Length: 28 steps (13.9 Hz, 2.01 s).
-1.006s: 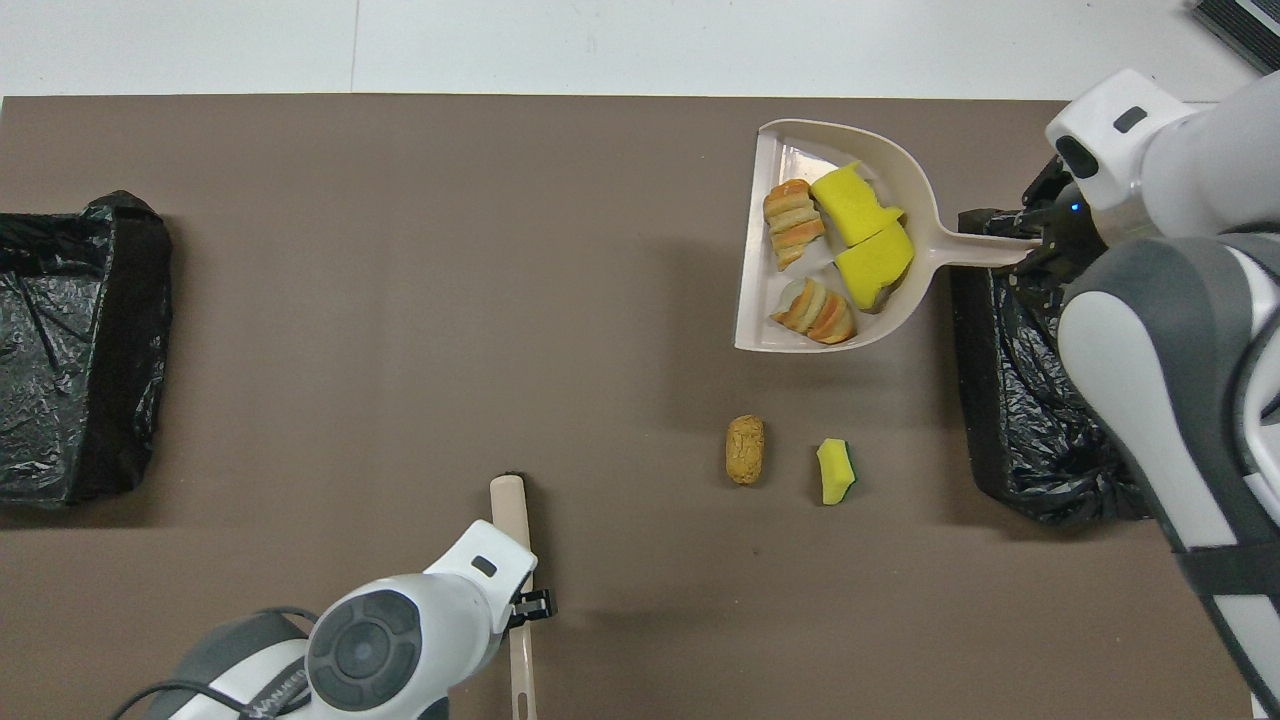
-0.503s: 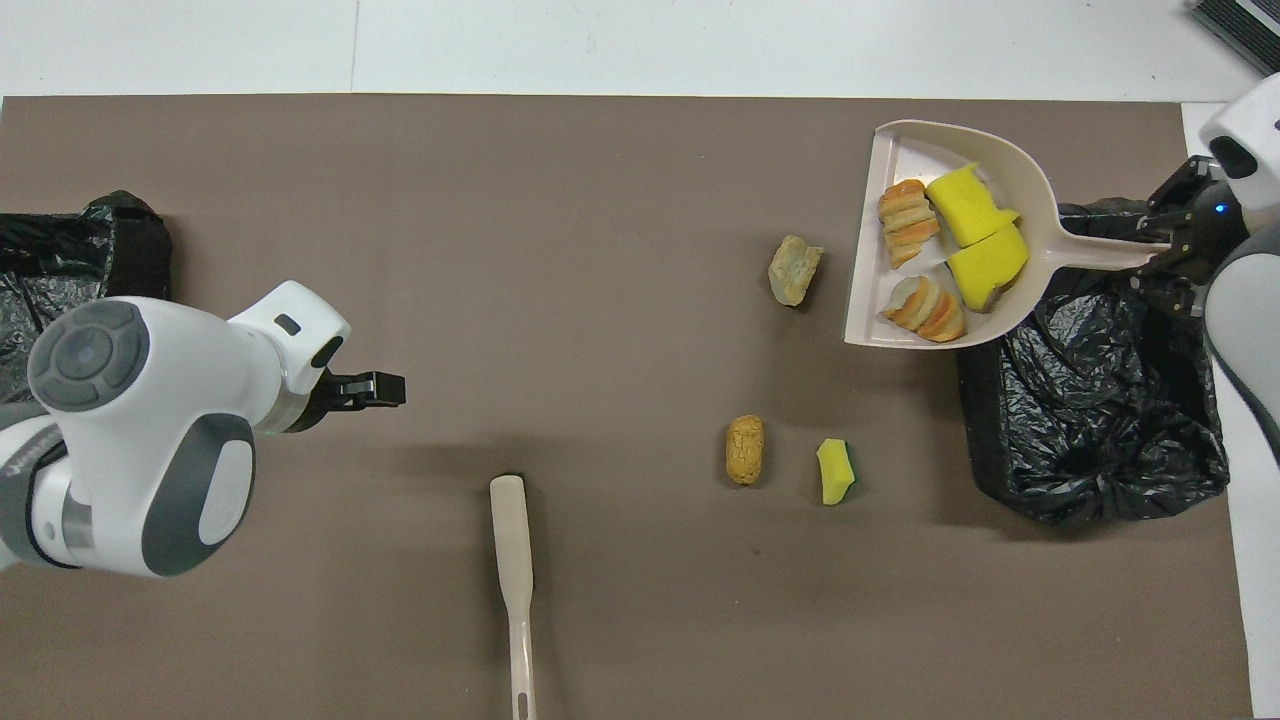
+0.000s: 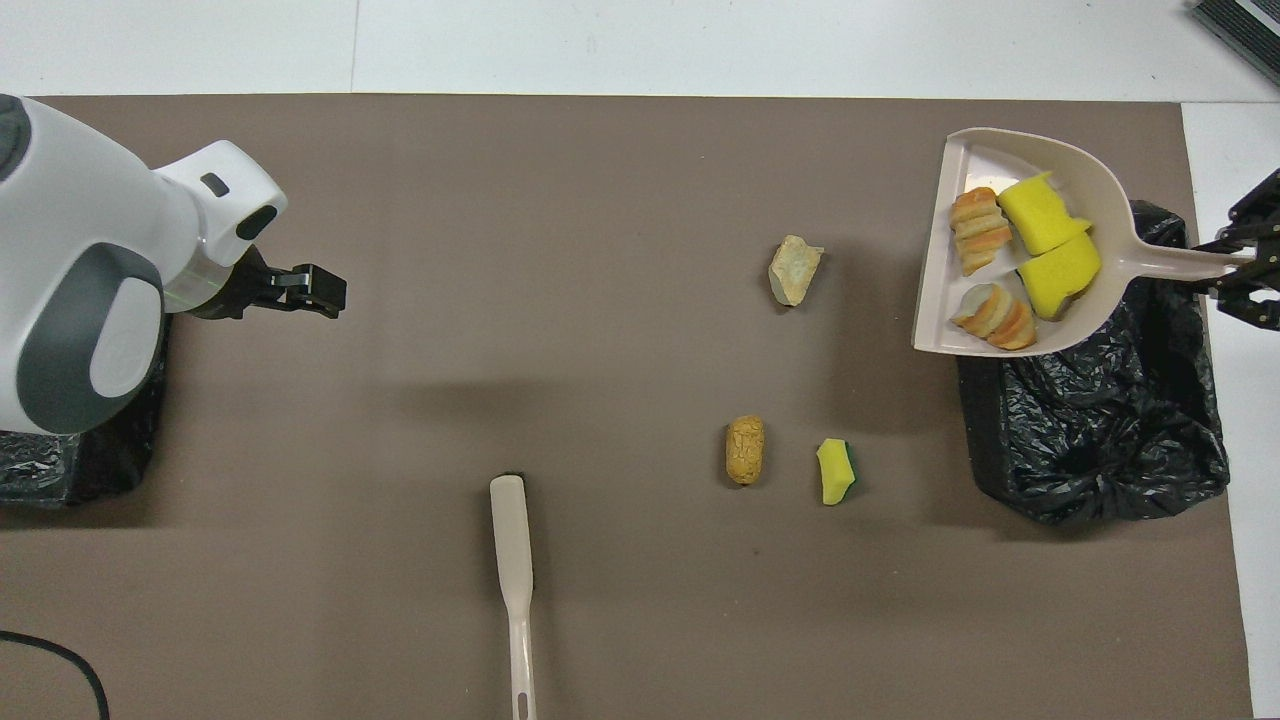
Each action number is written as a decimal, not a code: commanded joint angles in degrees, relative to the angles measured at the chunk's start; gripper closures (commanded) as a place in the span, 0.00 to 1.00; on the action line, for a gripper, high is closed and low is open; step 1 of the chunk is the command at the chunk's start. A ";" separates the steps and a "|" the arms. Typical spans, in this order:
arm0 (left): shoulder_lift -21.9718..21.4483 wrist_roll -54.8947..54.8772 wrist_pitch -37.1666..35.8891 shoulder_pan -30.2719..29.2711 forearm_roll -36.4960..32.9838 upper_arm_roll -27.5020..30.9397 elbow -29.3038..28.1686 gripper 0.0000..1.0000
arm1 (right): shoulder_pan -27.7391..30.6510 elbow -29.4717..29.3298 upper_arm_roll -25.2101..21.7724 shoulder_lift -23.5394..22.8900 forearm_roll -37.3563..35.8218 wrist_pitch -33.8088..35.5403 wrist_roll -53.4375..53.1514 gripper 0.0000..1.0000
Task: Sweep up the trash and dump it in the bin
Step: 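Carry the loaded dustpan to the bin with the right gripper while the left gripper withdraws, then tilt the dustpan over the bin with the right gripper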
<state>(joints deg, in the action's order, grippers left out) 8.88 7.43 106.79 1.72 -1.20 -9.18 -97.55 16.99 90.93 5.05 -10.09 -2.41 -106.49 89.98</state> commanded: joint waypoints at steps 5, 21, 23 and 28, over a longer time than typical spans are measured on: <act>-4.04 -10.86 -7.03 -5.14 -0.38 -0.04 2.89 0.00 | 6.90 4.24 0.31 3.92 -2.15 -0.03 9.33 1.00; -7.12 -8.04 -9.85 -5.23 -0.20 0.04 0.87 0.00 | -0.02 12.25 0.49 7.63 -36.70 -0.40 -5.77 1.00; -7.12 -8.04 -9.85 -5.32 -0.20 0.04 0.87 0.00 | -3.87 11.99 0.49 7.71 -40.72 1.97 -9.10 1.00; -6.95 -8.13 -9.59 -1.02 -0.55 0.92 0.87 0.00 | -9.61 11.20 0.49 8.24 -48.38 6.91 -13.25 1.00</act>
<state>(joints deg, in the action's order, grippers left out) 3.06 -1.08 96.61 -1.95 -1.16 -9.15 -95.22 7.80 101.30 5.58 -3.34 -47.52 -100.38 77.75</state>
